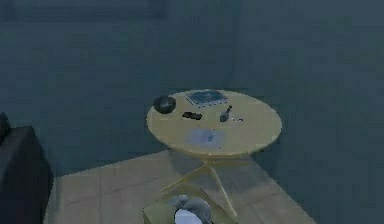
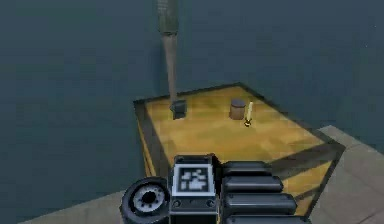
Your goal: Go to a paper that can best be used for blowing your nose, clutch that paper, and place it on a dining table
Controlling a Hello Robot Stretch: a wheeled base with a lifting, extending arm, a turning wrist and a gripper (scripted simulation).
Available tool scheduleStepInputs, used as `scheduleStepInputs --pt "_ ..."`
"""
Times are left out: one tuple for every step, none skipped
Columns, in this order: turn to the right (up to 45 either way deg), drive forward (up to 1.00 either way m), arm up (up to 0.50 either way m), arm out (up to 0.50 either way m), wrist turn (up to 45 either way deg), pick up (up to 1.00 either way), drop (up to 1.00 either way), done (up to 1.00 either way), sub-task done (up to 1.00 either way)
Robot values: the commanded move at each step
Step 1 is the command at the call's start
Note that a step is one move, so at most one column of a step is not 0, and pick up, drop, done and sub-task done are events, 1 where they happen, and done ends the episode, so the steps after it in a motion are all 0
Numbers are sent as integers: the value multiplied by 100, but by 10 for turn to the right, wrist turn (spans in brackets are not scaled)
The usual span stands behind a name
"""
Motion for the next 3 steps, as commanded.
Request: scheduleStepInputs --pt "210 0 0 0 0 0 0 0 0" --pt "0 25 0 0 0 0 0 0 0" --pt "240 0 0 0 0 0 0 0 0"
